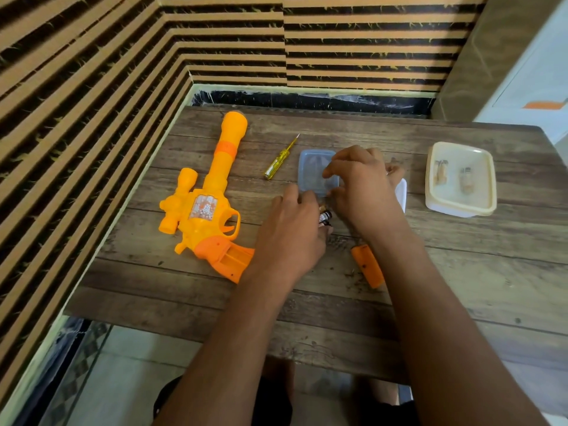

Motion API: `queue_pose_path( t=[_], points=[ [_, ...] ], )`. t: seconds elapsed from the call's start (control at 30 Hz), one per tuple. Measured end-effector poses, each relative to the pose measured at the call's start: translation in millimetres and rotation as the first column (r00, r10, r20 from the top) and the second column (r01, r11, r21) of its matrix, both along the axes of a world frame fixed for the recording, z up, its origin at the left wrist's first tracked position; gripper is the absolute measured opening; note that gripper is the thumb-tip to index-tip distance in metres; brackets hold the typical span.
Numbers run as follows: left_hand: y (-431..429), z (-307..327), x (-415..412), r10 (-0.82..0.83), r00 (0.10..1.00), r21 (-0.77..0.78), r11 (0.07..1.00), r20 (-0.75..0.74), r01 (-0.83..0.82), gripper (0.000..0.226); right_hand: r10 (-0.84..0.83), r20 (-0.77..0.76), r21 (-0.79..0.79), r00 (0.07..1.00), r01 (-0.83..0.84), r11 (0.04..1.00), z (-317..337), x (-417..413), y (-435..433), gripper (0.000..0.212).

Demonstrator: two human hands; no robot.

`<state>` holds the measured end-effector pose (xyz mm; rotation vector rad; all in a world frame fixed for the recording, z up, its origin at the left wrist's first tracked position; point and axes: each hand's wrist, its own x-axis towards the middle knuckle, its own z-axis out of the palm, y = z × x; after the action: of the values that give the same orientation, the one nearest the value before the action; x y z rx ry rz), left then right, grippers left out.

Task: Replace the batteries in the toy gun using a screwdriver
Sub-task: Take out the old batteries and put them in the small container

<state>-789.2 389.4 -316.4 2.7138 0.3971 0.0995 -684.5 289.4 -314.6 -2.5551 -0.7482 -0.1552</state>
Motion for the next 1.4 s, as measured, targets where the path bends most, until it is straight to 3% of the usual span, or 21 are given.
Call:
queue_pose_path(
  t=[0.2, 0.37, 0.77, 1.07, 1.27, 1.4],
  points=[
    [-13, 0, 5, 0.010, 0.999, 0.158, 0.987, -0.032, -0.004, 0.041, -0.073, 0.064, 0.098, 0.995, 0.067, 0.993, 10, 1, -17, 0.015],
    [-23, -3, 7, -0.006, 0.997, 0.229, 0.973, -0.079, 0.024, 0.045, -0.144, 0.049, 0.070, 0.988, 0.140, 0.988, 7, 3, -37, 0.018],
    [-30, -7, 12, -0.016, 0.996, 0.233, 0.972, -0.088, 0.036, 0.048, -0.100, -0.060, 0.039, 0.993, 0.102, 0.994, -2, 11, -50, 0.029],
    [-34, -6, 12, -0.017, 0.999, 0.277, 0.960, -0.041, 0.027, 0.042, -0.070, -0.081, 0.124, 0.994, 0.079, 0.989, -4, 10, -49, 0.026],
    [-30, -9, 13, 0.037, 0.999, 0.206, 0.978, 0.025, -0.041, 0.034, -0.089, -0.090, 0.203, 0.992, 0.105, 0.973, 1, 12, -52, 0.027],
    [-28, -5, 18, 0.109, 0.975, 0.017, 0.993, 0.192, -0.114, 0.025, -0.104, -0.116, 0.254, 0.988, 0.131, 0.958, 4, 12, -53, 0.028]
  ],
)
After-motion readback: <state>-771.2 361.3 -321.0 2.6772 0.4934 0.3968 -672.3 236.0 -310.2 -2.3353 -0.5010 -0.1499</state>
